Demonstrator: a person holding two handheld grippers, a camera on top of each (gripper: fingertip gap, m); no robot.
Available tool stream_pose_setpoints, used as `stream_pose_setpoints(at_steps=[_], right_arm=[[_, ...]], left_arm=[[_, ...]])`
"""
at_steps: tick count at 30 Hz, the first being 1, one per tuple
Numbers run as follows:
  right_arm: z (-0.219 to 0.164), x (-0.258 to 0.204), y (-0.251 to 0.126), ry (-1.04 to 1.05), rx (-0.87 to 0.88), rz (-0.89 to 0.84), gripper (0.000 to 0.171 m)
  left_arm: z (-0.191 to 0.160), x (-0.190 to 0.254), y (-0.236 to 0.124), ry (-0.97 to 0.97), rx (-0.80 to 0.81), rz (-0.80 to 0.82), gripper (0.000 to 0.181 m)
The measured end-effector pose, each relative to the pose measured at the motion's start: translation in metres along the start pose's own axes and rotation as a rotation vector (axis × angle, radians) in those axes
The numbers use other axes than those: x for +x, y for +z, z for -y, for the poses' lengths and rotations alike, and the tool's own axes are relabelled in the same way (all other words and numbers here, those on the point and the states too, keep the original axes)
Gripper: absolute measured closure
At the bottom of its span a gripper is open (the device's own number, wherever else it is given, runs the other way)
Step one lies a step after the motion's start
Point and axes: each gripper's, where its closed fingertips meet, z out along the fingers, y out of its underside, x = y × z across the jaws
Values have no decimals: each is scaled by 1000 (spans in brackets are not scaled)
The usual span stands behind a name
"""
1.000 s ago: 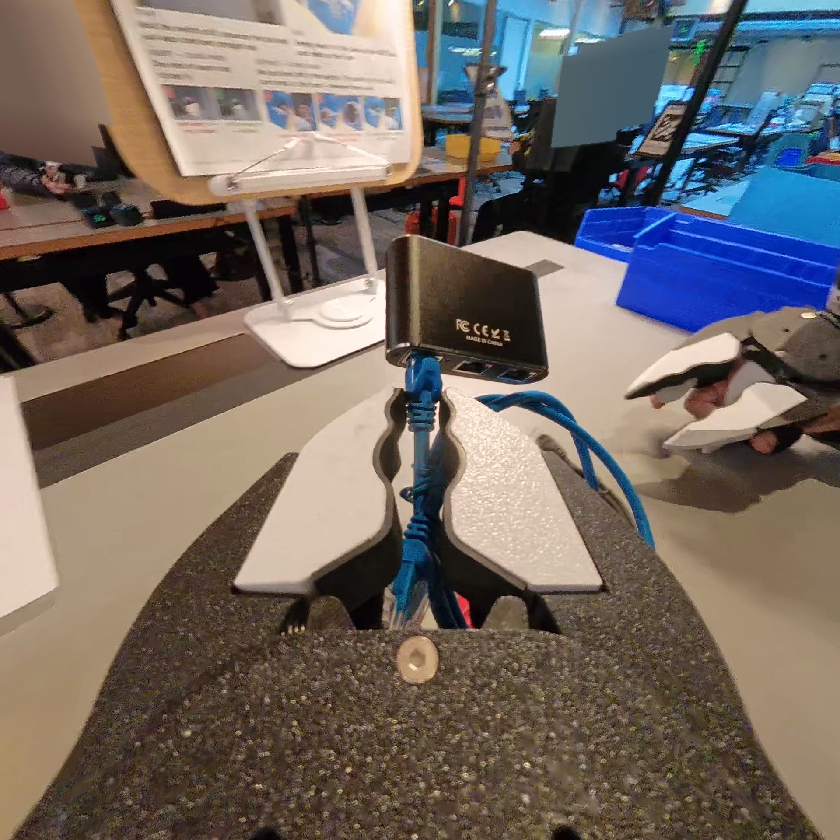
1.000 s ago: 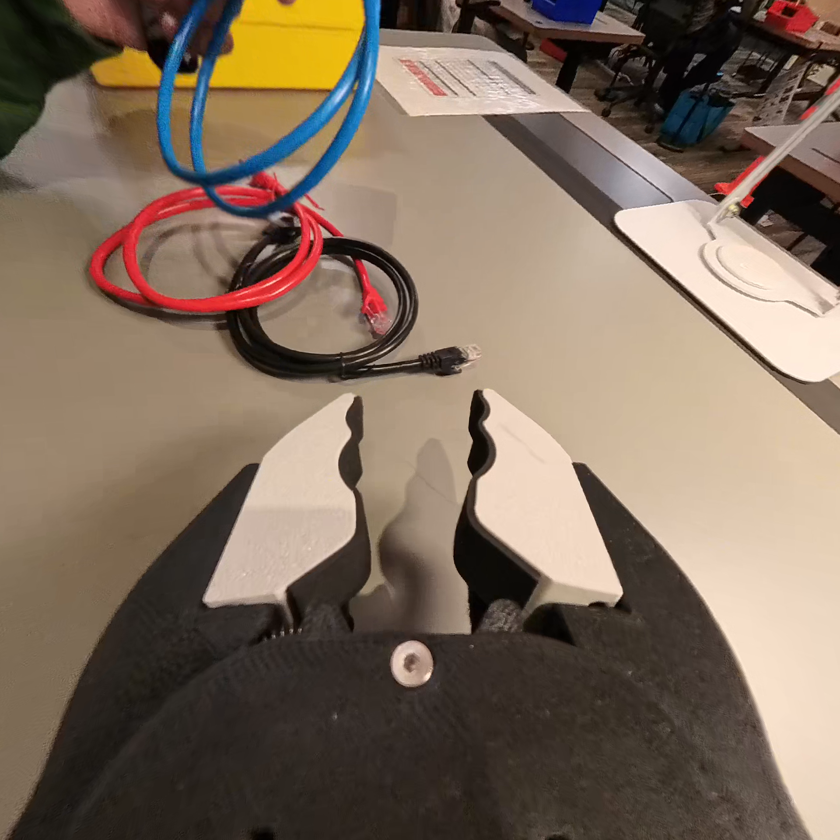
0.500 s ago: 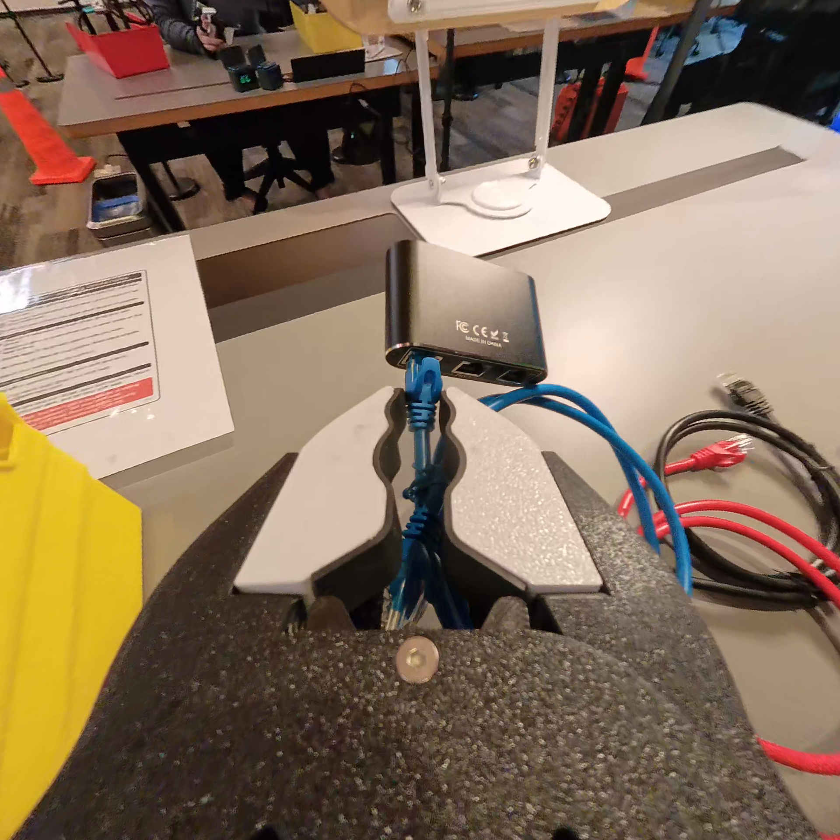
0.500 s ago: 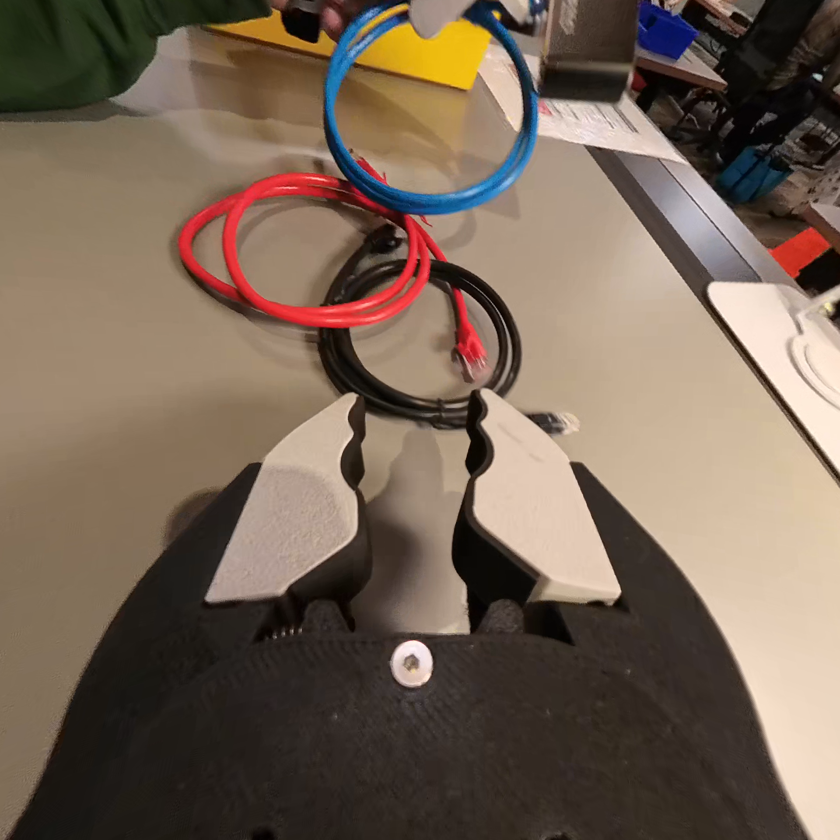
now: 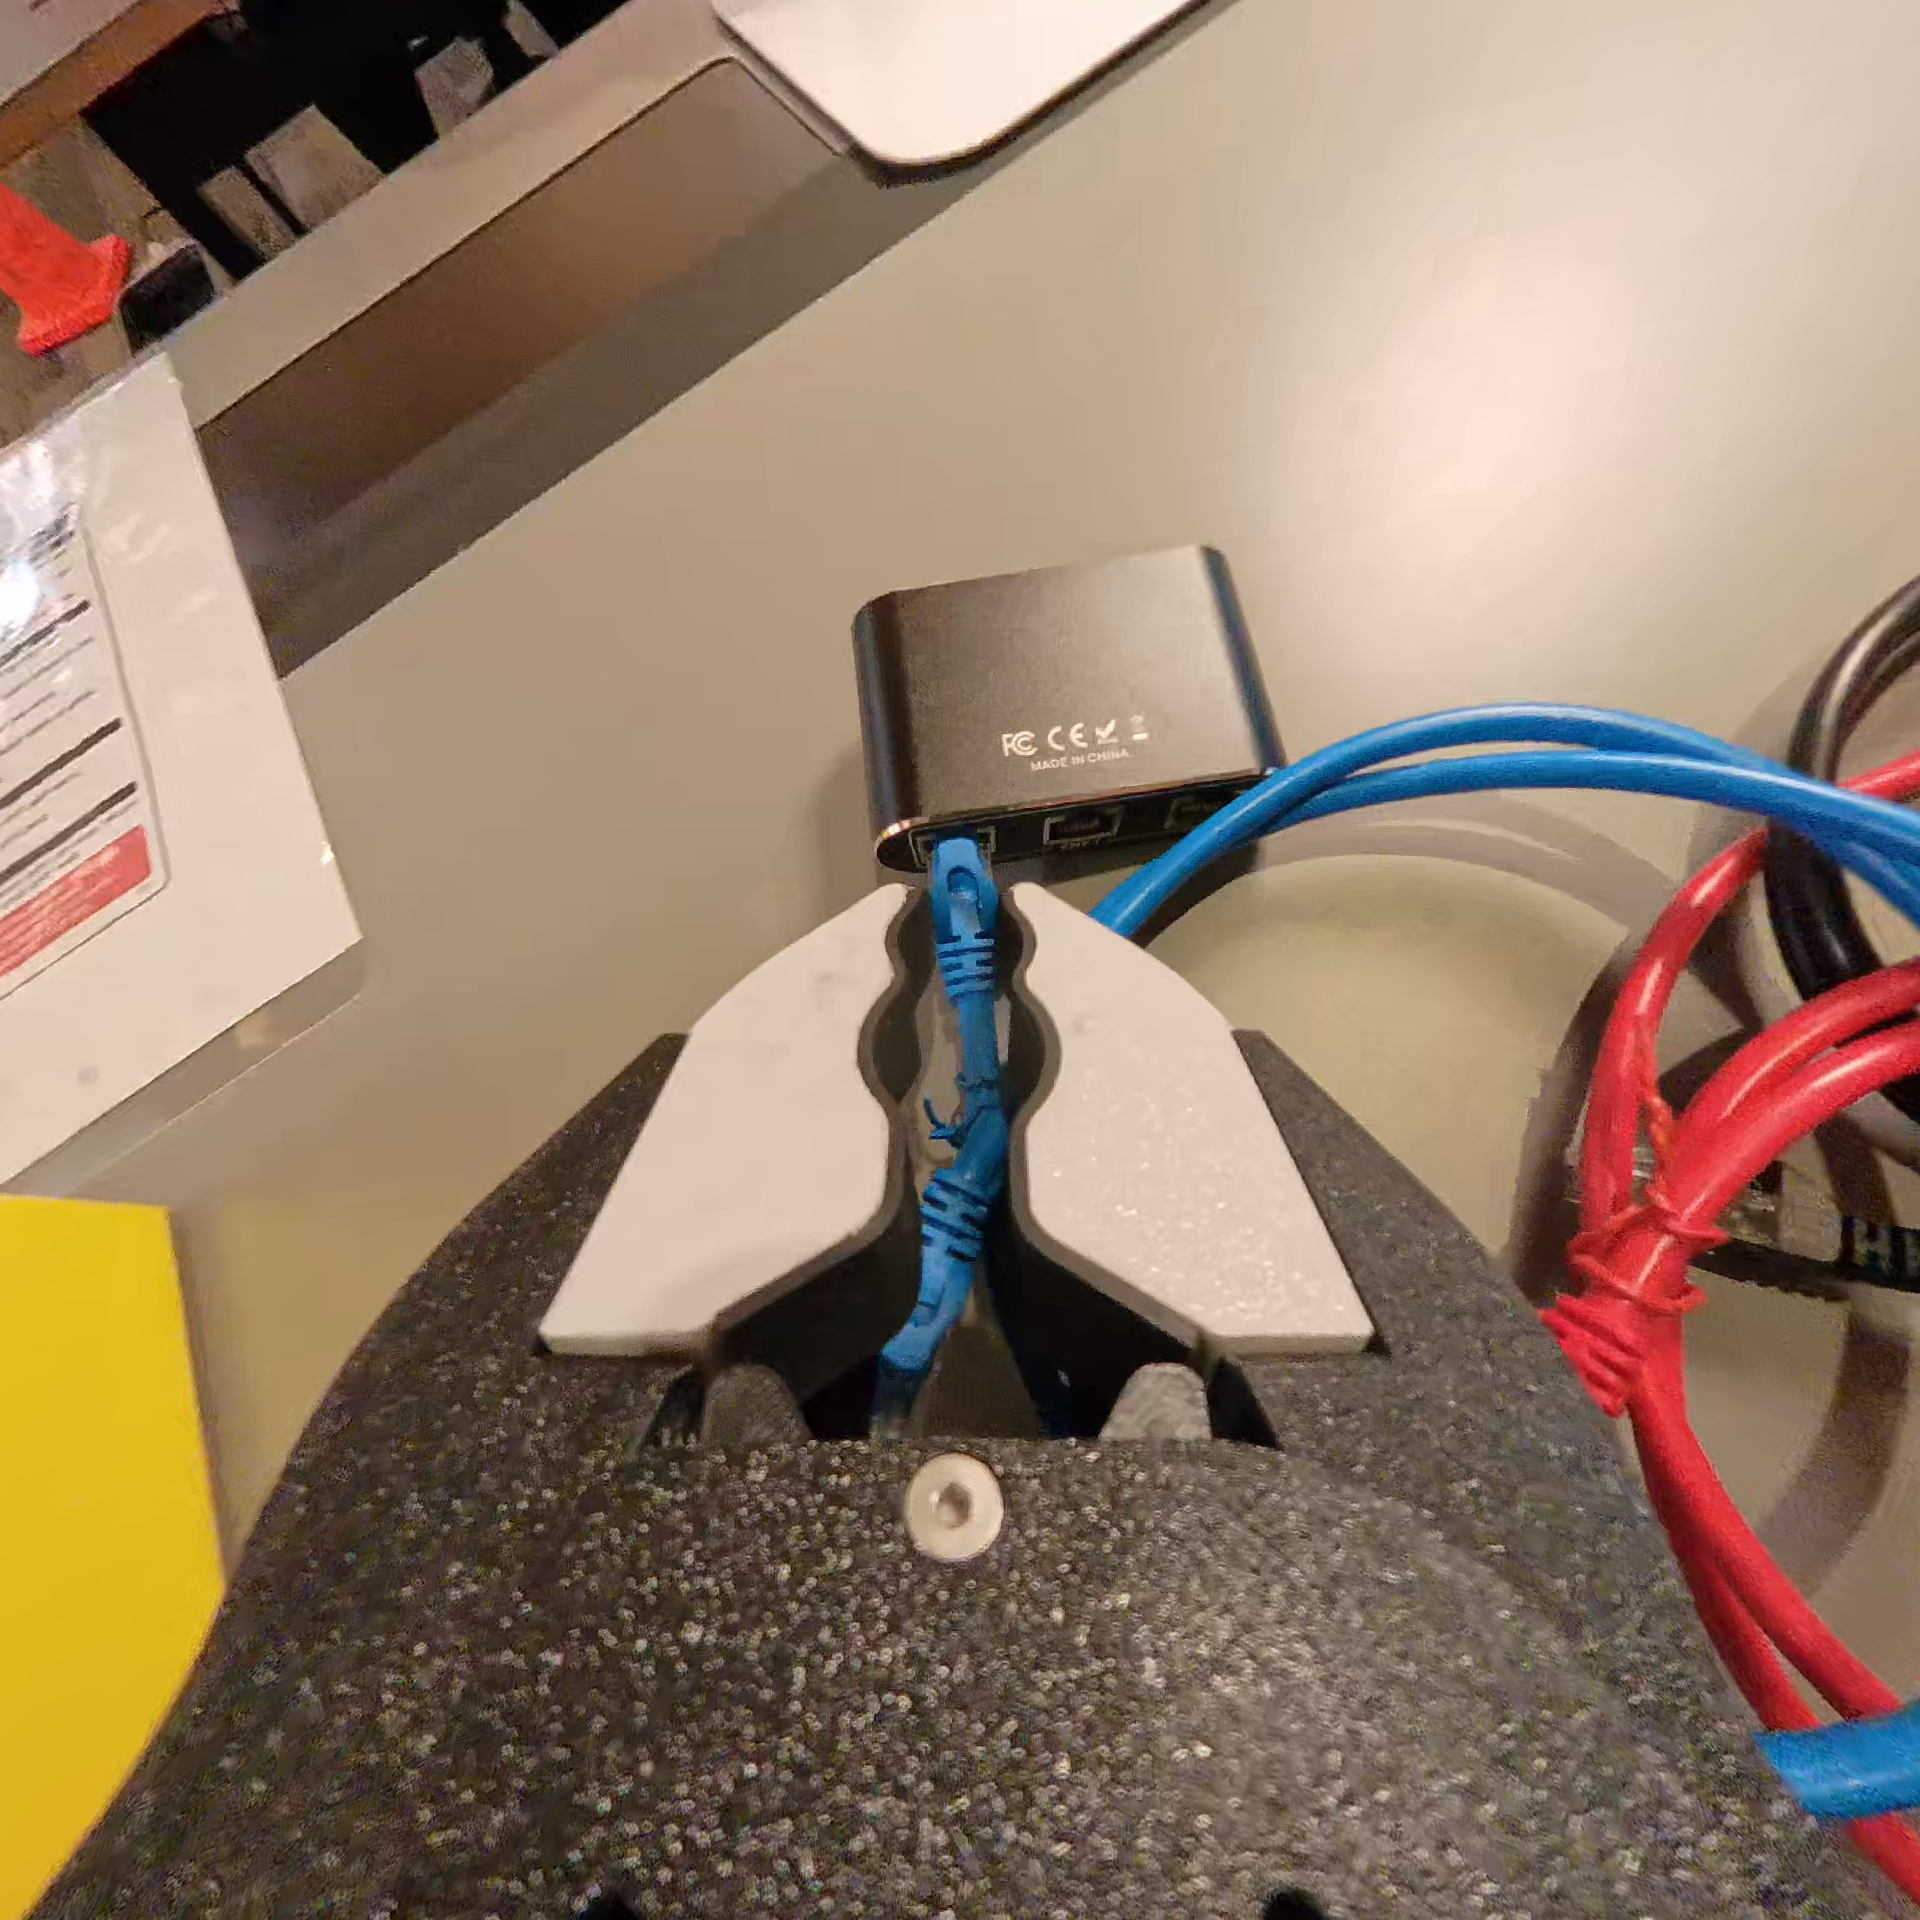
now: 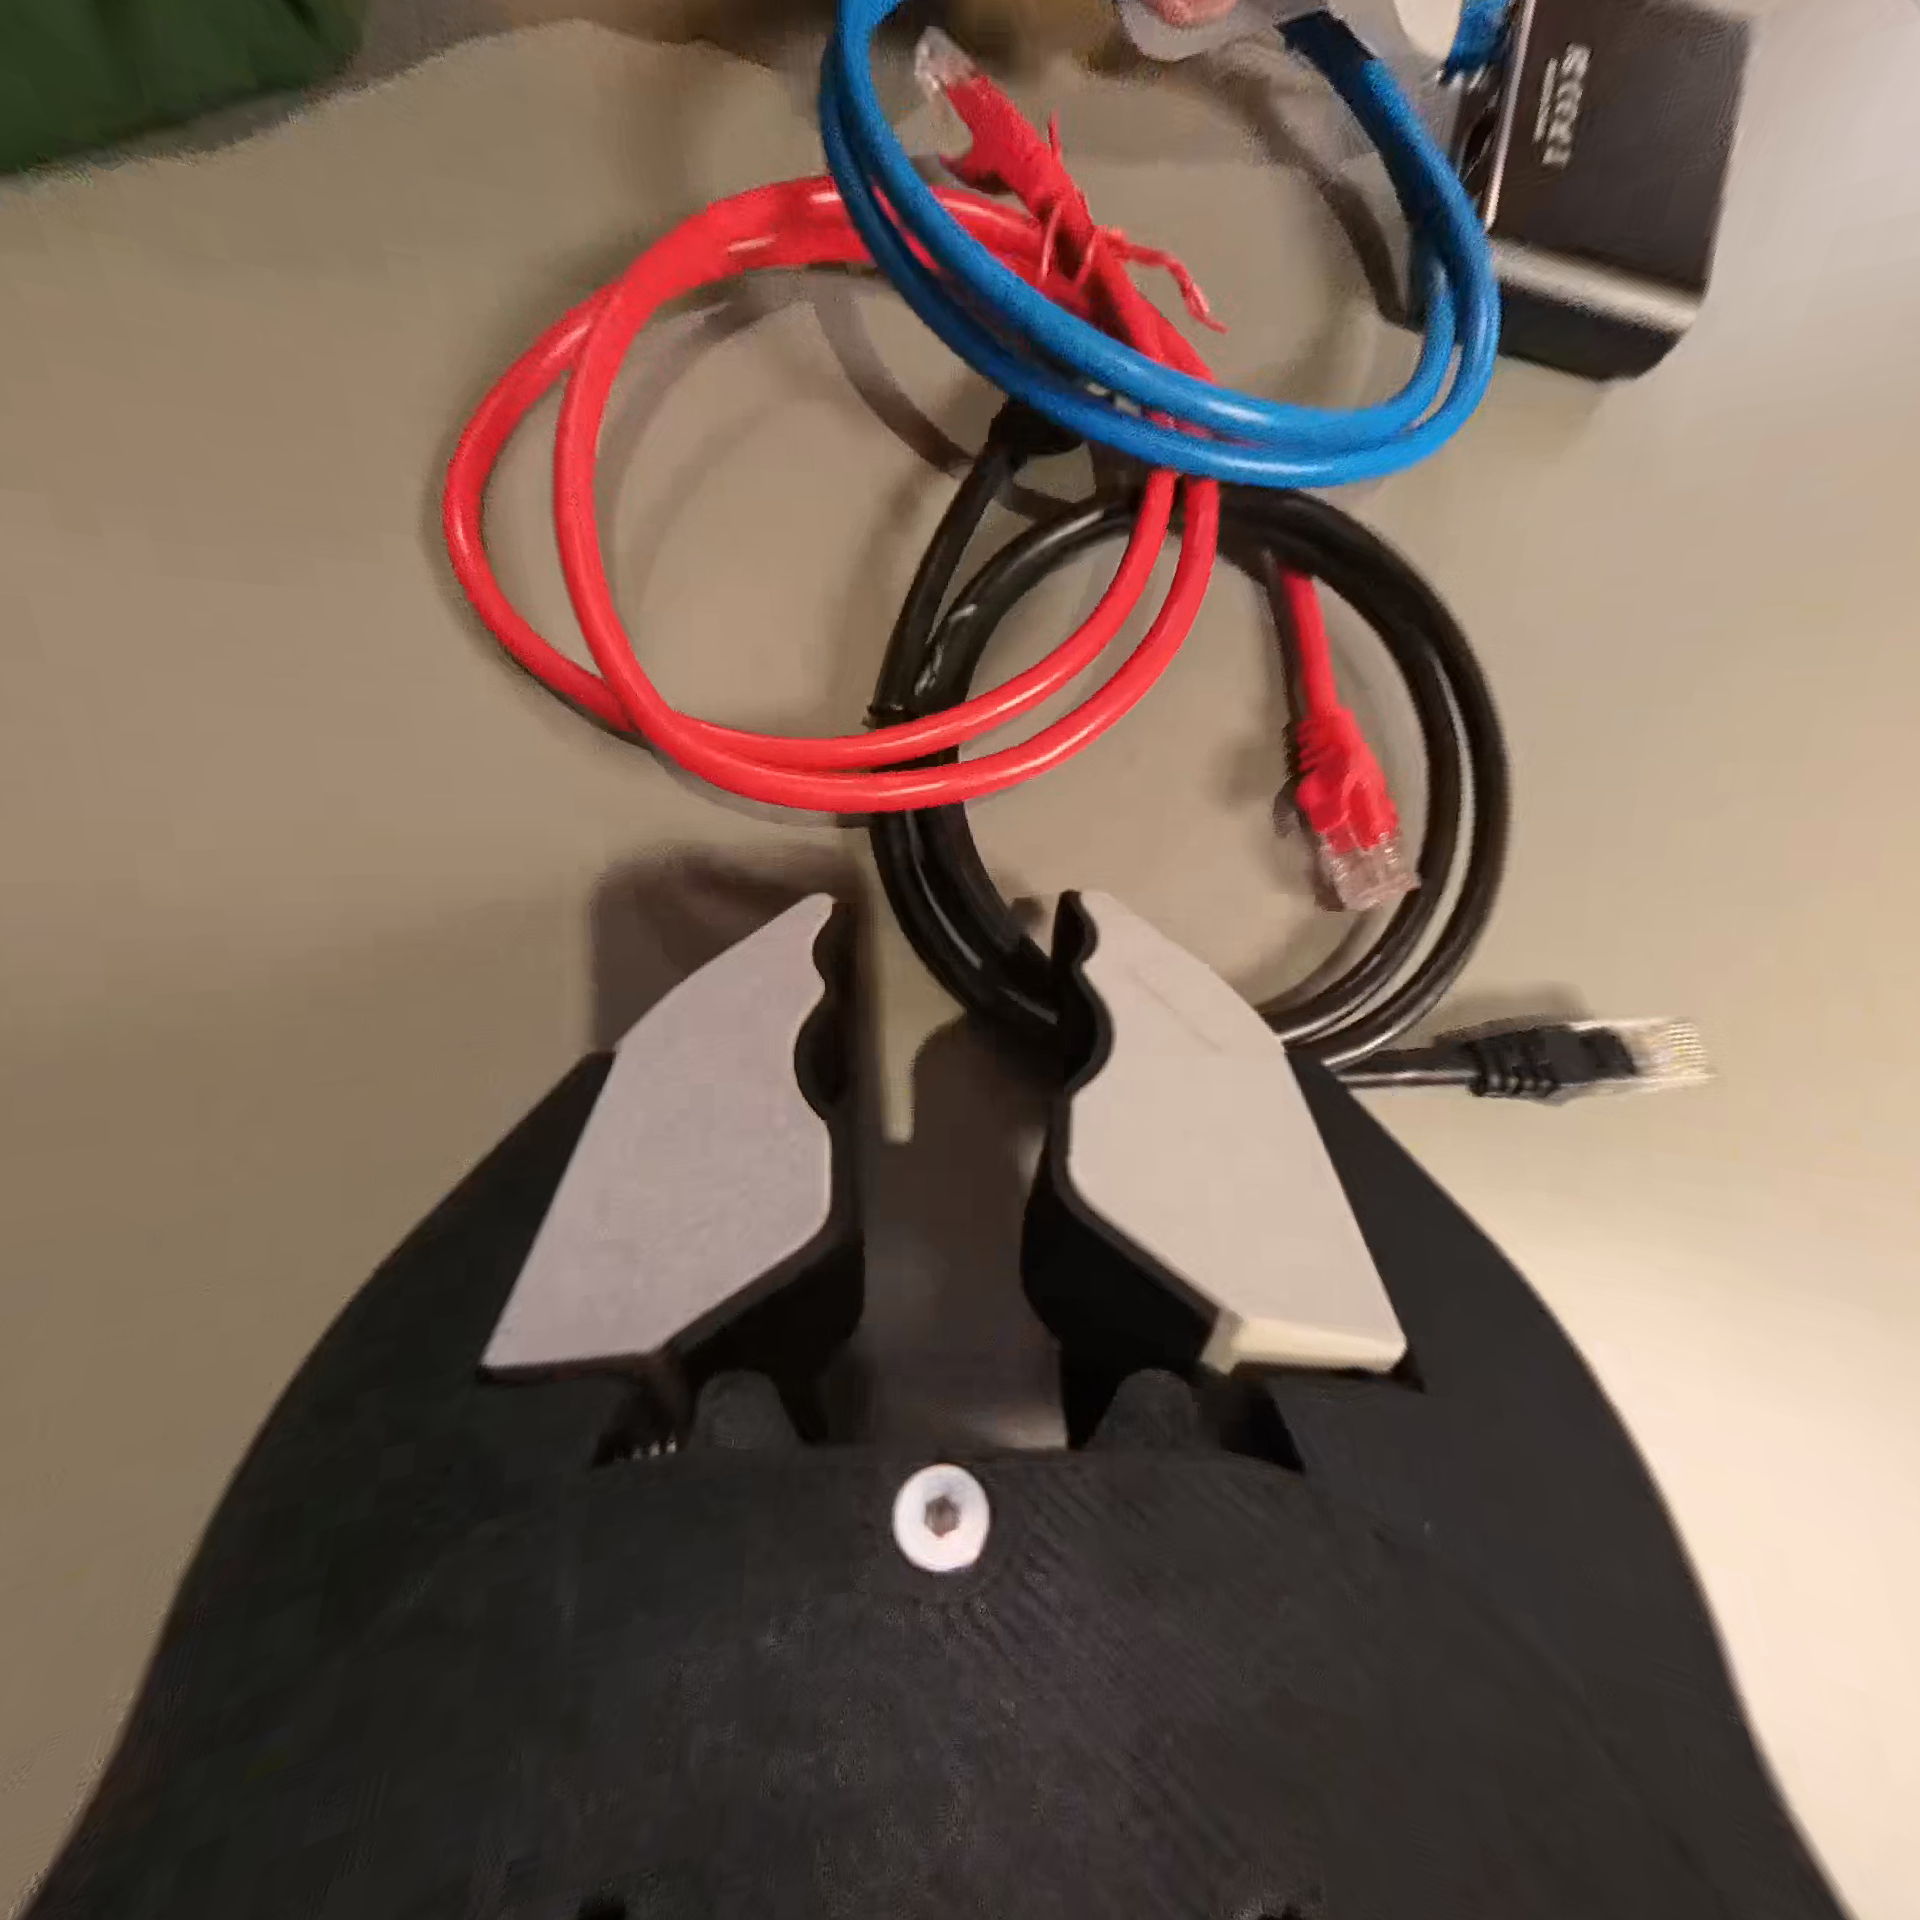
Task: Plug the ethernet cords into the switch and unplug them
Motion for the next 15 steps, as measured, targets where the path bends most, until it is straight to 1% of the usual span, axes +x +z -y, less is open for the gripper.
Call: stream_pose_setpoints(at_steps=[5, 10, 15], right_arm=[[-13, 4, -11, 13, -18, 4, 143], [-48, 18, -45, -79, -98, -14, 149], [-85, 40, -78, -77, -134, -13, 150]], left_arm=[[-1, 12, 6, 113, -4, 17, 168], [1, 16, 6, 143, 11, -2, 168], [2, 19, 7, 160, 18, -16, 168]])
